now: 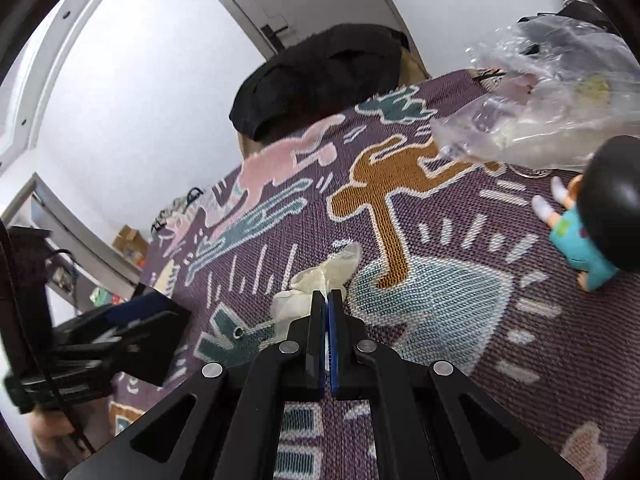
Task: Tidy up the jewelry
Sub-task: 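Reach the right gripper to the cream fabric flower and close on it, then carry the cream flower over the black box and open the right gripper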
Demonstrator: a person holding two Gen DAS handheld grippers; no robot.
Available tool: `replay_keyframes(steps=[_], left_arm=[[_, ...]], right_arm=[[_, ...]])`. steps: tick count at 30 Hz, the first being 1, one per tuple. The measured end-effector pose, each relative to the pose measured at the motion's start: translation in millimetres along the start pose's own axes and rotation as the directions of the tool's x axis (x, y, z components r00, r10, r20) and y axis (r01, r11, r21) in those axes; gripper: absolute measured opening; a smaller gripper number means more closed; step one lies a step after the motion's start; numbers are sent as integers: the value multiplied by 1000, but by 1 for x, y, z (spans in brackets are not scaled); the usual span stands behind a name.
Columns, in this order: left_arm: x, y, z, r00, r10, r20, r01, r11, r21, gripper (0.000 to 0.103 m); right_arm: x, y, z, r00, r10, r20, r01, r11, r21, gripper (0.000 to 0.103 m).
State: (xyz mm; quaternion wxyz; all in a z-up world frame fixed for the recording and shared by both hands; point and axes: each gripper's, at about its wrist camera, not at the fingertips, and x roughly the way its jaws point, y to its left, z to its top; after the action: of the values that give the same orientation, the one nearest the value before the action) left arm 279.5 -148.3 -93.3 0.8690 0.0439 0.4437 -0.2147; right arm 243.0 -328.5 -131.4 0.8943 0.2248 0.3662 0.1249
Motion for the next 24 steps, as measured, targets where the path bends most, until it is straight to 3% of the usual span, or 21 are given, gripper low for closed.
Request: replay_keyframes(steps=[12,15,16,18,20,24], left_arm=[[45,-6,-8,994,42,-99,-42,999,2,47],[56,-4,-13,990,58,-129,-59,998,-2,31],[58,-4,-13,989,62,-134,-63,998,-2,30],[58,-5,-15,990,78,-114,-78,997,9,25],[57,-4,-16,990,82,-111,-82,997,7,14],[56,-3,-16,990,75,-119,-75,997,8,12]], right_arm=[[-33,-5,-4,997,31,65,-32,999,19,3],[-37,-4,-5,997,34,71,-35,999,15,3],[-38,-4,-5,997,34,72,-35,999,15,3],[-39,-4,-5,997,34,73,-35,999,16,3],[-38,-5,-6,997,35,73,-36,999,19,3],[-37,-4,-7,997,38,72,-39,999,23,2]])
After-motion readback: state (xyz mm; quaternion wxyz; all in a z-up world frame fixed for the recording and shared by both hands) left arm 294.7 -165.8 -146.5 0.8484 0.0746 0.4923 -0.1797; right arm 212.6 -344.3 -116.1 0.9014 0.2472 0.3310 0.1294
